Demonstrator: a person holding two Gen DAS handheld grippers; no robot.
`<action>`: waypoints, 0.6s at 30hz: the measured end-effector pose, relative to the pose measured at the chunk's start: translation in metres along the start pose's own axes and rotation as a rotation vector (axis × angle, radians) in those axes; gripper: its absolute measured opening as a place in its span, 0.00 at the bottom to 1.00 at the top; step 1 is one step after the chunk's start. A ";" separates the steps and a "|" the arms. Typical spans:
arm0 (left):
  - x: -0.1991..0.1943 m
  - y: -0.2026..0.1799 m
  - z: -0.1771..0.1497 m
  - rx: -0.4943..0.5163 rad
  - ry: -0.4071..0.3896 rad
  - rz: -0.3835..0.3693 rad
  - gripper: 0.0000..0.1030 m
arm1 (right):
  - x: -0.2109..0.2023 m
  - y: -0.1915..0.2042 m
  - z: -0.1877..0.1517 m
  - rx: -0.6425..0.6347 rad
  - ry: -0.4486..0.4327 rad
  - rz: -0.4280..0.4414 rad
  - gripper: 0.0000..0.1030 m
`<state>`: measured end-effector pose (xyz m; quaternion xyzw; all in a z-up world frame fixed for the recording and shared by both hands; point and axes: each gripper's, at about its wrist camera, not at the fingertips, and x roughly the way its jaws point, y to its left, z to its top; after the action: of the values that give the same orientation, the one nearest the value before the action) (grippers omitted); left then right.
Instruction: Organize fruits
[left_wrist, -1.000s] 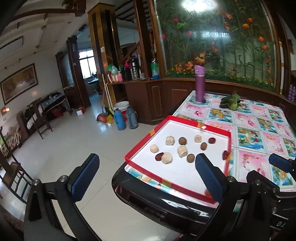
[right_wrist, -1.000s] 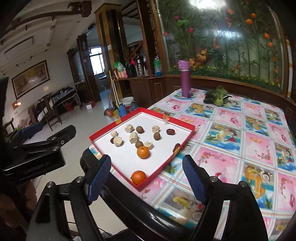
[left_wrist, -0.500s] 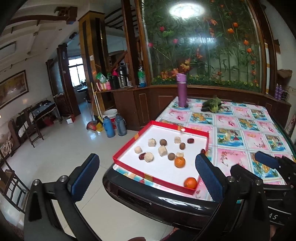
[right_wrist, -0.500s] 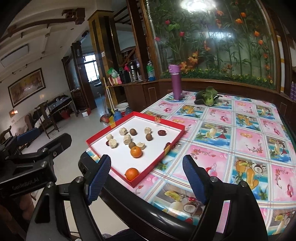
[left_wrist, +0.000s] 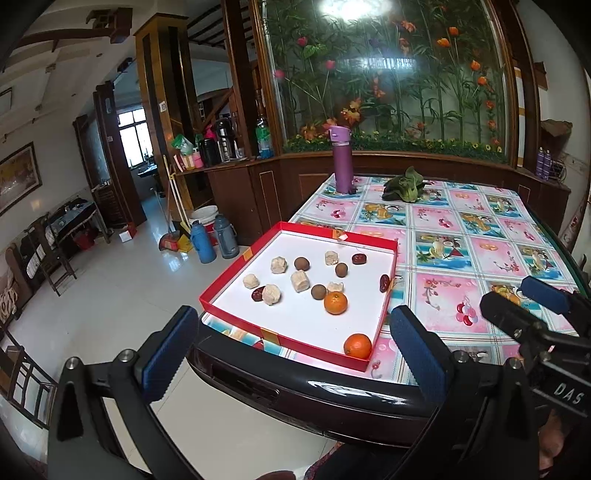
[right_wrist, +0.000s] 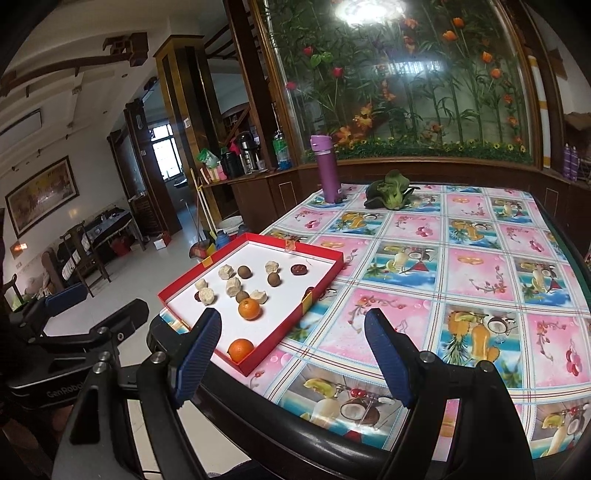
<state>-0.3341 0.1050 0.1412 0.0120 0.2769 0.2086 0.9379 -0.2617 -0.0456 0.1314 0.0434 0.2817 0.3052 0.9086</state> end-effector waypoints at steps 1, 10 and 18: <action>0.001 0.000 0.000 0.002 0.003 0.001 1.00 | 0.000 0.000 0.000 -0.002 0.001 -0.001 0.77; 0.007 -0.003 -0.002 0.005 0.017 -0.004 1.00 | 0.005 -0.001 0.000 0.001 0.013 -0.003 0.77; 0.015 -0.001 -0.004 -0.008 0.032 -0.005 1.00 | 0.010 0.000 0.000 0.000 0.028 -0.001 0.77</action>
<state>-0.3242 0.1093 0.1304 0.0043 0.2909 0.2078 0.9339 -0.2556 -0.0395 0.1268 0.0392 0.2943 0.3052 0.9048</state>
